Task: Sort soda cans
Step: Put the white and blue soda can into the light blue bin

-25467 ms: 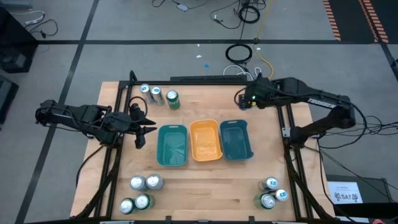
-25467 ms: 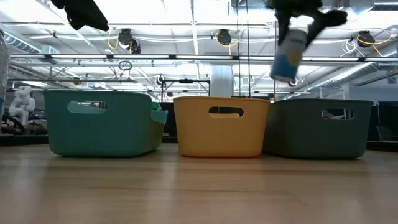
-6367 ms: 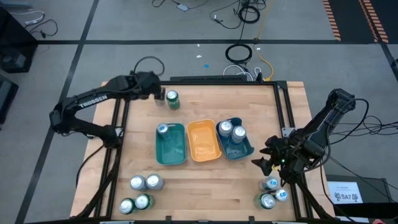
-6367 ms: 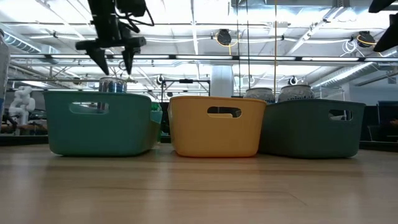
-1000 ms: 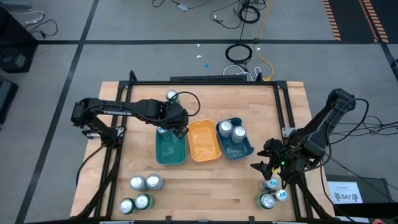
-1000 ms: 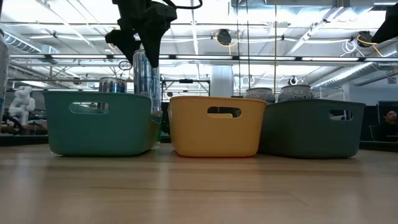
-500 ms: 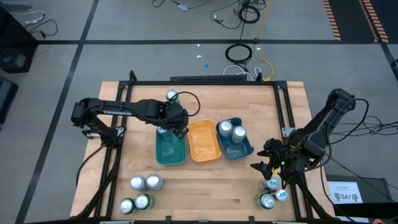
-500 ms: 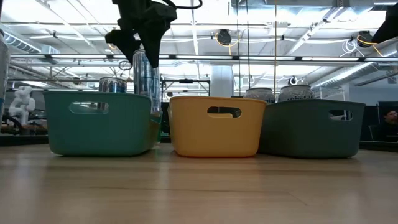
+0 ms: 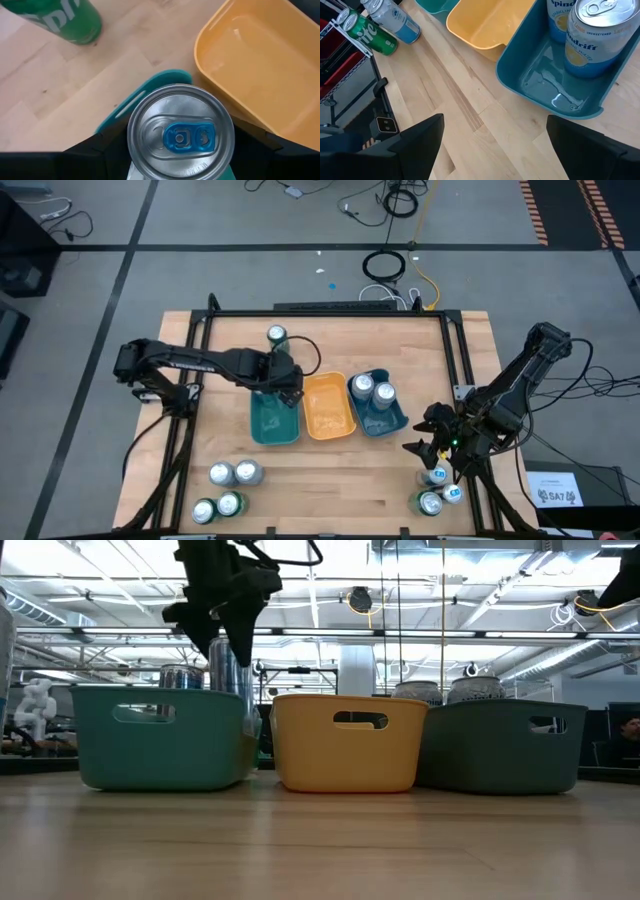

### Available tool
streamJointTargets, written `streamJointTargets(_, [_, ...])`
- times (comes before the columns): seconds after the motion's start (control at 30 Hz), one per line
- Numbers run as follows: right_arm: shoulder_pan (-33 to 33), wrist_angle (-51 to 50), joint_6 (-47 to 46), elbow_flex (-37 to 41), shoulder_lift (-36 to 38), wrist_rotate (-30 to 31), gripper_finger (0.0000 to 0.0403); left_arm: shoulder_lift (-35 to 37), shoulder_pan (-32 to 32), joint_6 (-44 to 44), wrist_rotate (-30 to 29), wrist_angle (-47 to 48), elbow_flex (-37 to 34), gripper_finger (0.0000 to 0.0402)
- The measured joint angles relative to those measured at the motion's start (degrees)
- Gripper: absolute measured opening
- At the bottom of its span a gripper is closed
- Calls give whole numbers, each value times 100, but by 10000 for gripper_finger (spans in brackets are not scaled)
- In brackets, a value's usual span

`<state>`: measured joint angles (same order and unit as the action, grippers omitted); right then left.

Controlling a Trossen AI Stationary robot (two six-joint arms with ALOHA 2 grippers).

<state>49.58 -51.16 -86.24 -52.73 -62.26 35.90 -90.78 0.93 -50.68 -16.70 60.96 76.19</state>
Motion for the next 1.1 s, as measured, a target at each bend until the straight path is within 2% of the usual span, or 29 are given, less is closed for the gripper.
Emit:
streamJointTargets(0.27, [0,-4,0,0,0,0,345,0,-2,61,3,-231,-234,266])
streamJointTargets(0.63, [0,-4,2,0,0,0,345,0,-5,1347,225,-211,-261,266])
streamJointTargets(0.97, [0,8,-1,0,0,0,345,0,-7,1399,140,-258,-267,266])
streamJointTargets(1.1, [1,15,-2,0,-1,0,345,-3,-7,1355,95,-499,-471,266])
